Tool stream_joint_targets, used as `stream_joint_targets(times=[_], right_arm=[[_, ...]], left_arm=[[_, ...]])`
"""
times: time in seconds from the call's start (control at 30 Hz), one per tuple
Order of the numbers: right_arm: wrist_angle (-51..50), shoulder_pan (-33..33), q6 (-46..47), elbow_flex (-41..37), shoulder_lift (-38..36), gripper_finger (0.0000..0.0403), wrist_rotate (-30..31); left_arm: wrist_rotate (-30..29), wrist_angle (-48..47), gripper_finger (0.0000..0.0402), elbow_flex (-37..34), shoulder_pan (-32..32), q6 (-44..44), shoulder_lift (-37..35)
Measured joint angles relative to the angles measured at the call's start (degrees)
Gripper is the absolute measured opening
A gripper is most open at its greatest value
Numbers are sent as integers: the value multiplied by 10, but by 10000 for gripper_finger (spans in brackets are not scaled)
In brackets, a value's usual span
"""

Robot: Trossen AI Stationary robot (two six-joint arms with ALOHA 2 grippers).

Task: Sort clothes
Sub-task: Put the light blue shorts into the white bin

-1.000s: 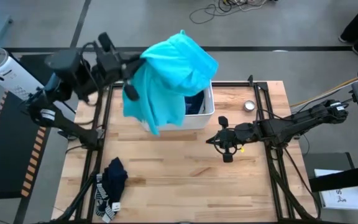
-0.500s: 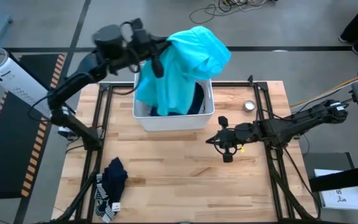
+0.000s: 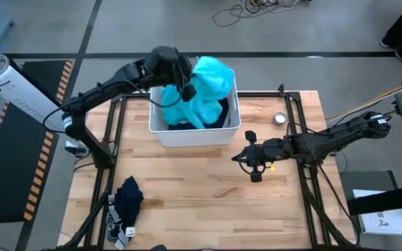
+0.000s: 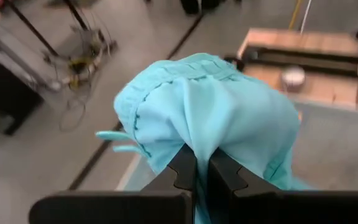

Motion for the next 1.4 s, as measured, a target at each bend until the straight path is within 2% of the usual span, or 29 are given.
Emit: stream_joint_targets(times=[0.17, 0.37, 0.53, 0.73, 0.83, 0.97, 1.2, 1.4], right_arm=[[0, 0, 2, -3, 0, 0, 0], [2, 0, 3, -4, 0, 0, 0], [3, 0, 3, -4, 0, 0, 0], [3, 0, 3, -4, 0, 0, 0], [2, 0, 3, -5, 0, 0, 0], [2, 0, 4, -5, 0, 0, 0], [2, 0, 5, -6, 0, 0, 0], [2, 0, 5, -6, 0, 0, 0]], left_arm=[[-1, 10, 0, -100, 2, -14, -24], [8, 32, 0, -198, 2, -19, -19], [17, 31, 0, -245, 2, -29, 2], [16, 40, 10, -264, 3, -53, 15], [16, 43, 40, -263, 3, -39, 14], [16, 29, 98, -244, 3, -33, 14], [15, -3, 210, -184, 1, -33, 12], [15, -38, 282, -131, -9, -32, 10]])
